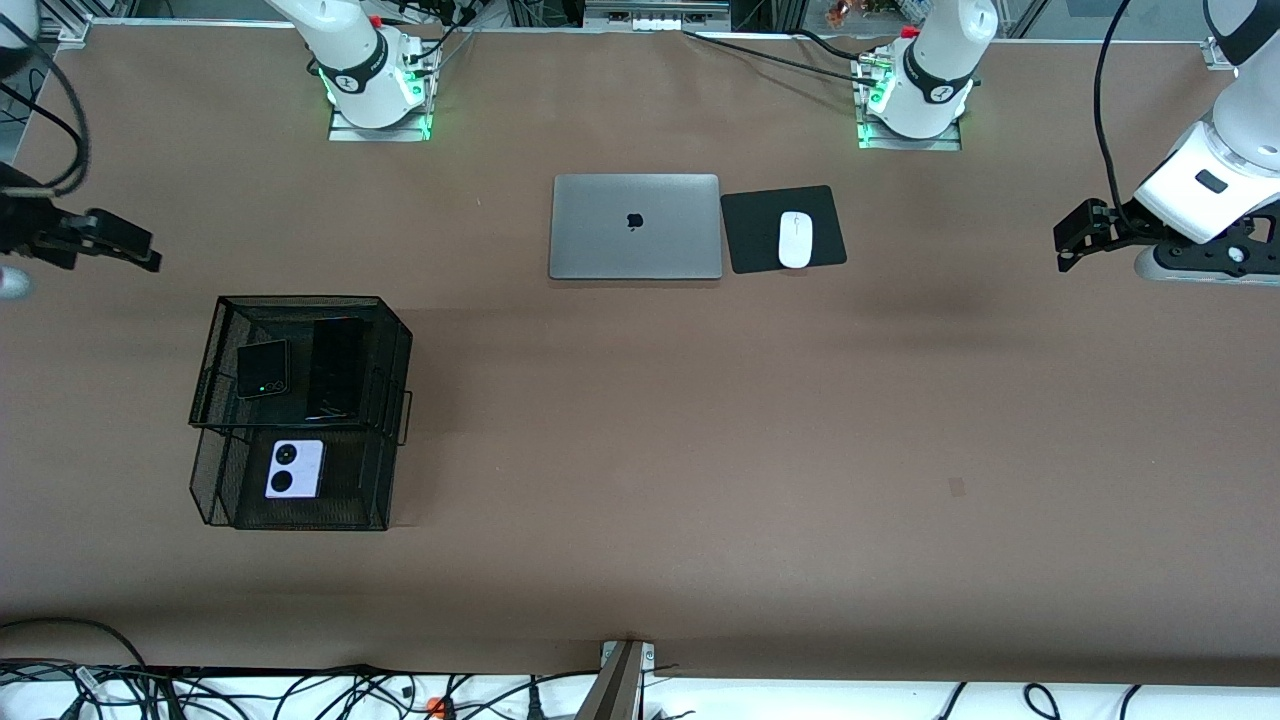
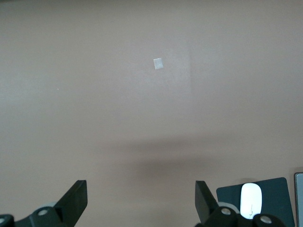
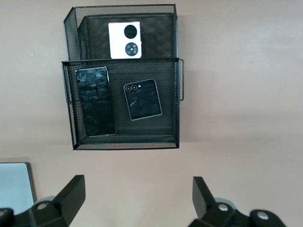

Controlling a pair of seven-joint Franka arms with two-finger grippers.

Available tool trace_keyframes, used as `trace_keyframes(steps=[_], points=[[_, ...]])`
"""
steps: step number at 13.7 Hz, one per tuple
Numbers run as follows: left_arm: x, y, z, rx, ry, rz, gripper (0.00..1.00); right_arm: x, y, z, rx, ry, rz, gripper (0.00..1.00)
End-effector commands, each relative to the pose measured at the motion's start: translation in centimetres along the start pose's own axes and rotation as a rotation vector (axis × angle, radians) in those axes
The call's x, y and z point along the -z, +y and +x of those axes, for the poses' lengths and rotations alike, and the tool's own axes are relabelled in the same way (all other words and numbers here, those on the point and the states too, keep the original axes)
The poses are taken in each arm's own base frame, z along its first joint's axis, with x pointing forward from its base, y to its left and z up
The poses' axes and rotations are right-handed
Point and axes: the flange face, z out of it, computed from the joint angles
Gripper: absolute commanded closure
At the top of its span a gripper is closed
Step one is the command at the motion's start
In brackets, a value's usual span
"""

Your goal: Place phones with both arms

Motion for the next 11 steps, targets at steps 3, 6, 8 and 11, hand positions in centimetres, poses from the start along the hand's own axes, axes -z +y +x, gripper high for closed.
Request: trace_keyframes(steps=[3,6,8,11], points=[[0.63,0.02,-0.35,-0.008,-0.011,-0.016,0.00,0.73,0.18,-1.13,-0.007,-0.010,-0.011,0.00],[0.61,0.01,-0.37,-0.008,-0.012,-0.015,0.00,0.70,0.09,-1.18,-0.007,-0.015,-0.018,0.00],[0.61,0.01,-0.37,-0.008,-0.012,-0.015,0.00,0.67,0.07,-1.21,-0.008,-0.018,-0.017,0.00],[0.61,0.01,-0.37,-0.008,-0.012,-0.015,0.00,0.75,0.07,-1.19,-0.008,-0.015,-0.017,0.00]])
